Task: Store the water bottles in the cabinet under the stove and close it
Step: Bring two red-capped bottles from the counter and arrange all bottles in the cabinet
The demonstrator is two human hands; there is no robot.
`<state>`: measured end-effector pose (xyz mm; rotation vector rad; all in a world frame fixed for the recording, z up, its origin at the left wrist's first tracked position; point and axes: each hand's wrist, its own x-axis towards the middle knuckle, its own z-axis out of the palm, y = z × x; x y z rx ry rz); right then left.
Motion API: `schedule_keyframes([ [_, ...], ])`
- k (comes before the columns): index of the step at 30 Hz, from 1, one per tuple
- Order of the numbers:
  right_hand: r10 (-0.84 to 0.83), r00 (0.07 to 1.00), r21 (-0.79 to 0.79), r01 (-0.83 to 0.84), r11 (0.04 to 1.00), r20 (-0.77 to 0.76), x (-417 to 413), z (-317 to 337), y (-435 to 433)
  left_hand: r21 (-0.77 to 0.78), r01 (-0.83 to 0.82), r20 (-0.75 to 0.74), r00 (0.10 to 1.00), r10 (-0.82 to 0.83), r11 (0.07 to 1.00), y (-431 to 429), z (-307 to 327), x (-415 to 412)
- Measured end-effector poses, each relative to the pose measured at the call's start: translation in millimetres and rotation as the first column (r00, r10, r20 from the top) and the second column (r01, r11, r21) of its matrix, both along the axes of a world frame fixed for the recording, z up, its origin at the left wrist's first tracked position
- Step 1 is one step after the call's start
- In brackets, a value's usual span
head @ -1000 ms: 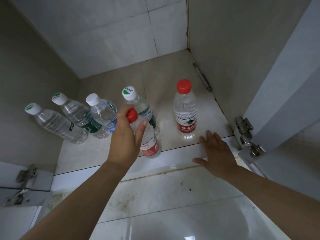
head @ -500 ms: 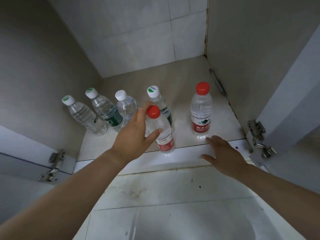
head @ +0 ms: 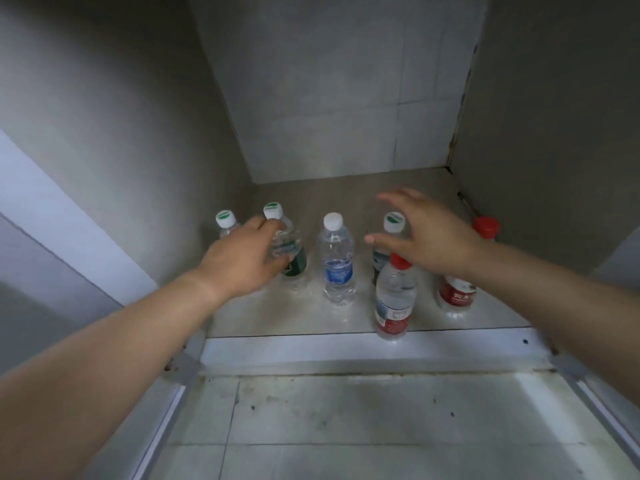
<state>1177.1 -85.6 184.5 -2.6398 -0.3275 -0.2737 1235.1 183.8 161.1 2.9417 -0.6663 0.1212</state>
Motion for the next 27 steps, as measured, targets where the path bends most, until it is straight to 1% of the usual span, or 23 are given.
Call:
schedule_keyframes([
  [2, 0.021, 0.999, -0.057, -0.023, 0.998, -0.038, 23, 5, 26, -0.014, -0.03, -0.007, 1.0, 0.03, 0.999, 21, 6, 27],
  [6, 0.028, 0.985, -0.179, -0.058, 0.982, -0.169, 61, 1, 71, -0.092, -0.093, -0.03, 0.995, 0.09, 0.991, 49, 9, 68],
  [10, -0.022, 0.962, -0.267, -0.054, 0.962, -0.273, 78, 4, 98, -0.072, -0.136, -0.045, 0.99, 0.133, 0.988, 60, 2, 87],
  [14, -0.056, 0.958, -0.33, -0.041, 0.943, -0.281, 82, -2, 104, -0.106, -0.189, -0.125, 0.976, 0.176, 0.976, 67, -11, 99],
  [16, -0.088, 0.953, -0.373, -0.029, 0.927, -0.291, 84, -4, 98, -0.134, -0.197, -0.123, 0.976, 0.181, 0.971, 67, -15, 100],
  [19, -0.108, 0.945, -0.379, -0.019, 0.925, -0.31, 89, -7, 89, -0.165, -0.198, -0.072, 0.979, 0.189, 0.966, 64, -16, 97],
  [22, -0.083, 0.95, -0.349, -0.029, 0.937, -0.302, 92, -13, 86, -0.241, -0.231, -0.069, 0.973, 0.221, 0.943, 61, -22, 90],
  [25, -0.027, 0.956, -0.35, -0.08, 0.933, -0.292, 97, -17, 88, -0.347, -0.279, -0.061, 0.959, 0.276, 0.895, 60, -36, 76],
  [27, 0.01, 0.965, -0.3, -0.092, 0.949, -0.262, 106, -14, 93, -0.433, -0.293, -0.032, 0.95, 0.311, 0.852, 63, -43, 65],
])
